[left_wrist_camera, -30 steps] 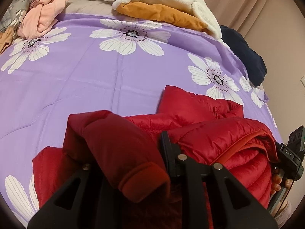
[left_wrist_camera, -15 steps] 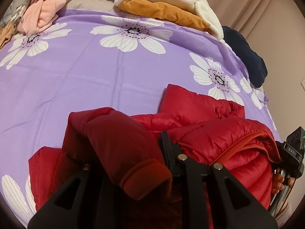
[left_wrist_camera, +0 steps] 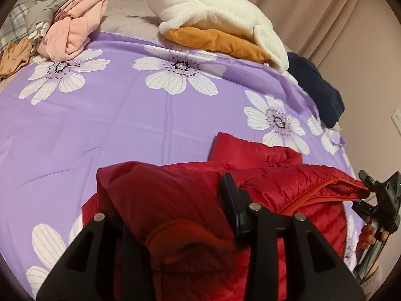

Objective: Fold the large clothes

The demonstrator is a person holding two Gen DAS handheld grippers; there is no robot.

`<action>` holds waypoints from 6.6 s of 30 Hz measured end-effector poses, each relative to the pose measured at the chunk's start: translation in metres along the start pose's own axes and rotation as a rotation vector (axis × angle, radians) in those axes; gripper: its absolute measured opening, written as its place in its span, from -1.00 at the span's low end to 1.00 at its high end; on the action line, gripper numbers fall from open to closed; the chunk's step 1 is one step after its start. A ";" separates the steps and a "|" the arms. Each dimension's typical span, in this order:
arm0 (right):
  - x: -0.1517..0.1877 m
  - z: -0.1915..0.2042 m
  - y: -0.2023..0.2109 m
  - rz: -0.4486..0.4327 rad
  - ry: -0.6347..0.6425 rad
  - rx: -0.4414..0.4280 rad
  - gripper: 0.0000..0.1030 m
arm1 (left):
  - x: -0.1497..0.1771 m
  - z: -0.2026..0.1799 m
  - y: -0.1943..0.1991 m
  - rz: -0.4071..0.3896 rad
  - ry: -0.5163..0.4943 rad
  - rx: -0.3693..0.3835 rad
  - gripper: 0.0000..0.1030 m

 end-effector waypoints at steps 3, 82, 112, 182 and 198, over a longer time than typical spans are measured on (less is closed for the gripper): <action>-0.009 0.003 0.012 -0.041 0.009 0.010 0.29 | -0.005 0.000 0.009 0.008 0.048 0.045 -0.09; 0.130 -0.025 0.067 0.047 0.524 0.355 0.03 | 0.134 0.009 0.077 -0.013 -0.236 -0.242 0.01; 0.149 0.068 0.056 0.046 0.614 0.098 0.04 | 0.131 0.073 0.077 0.052 0.503 0.094 0.83; 0.173 0.060 -0.032 0.193 0.443 -0.016 -0.09 | 0.059 -0.077 0.109 -0.174 -0.157 -0.034 -0.06; 0.164 0.055 -0.033 0.219 0.358 -0.078 -0.16 | 0.064 -0.135 0.104 -0.155 -0.302 -0.001 -0.06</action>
Point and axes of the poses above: each gripper's, at about its wrist camera, not at the fingertips, and y roughly against the way its jaws point, z to its left, x to its underside, the point moved 9 cm from there along -y, roughly the way its jaws point, and after that the axes turned 10 degrees about -z, right-handed, at the moved point
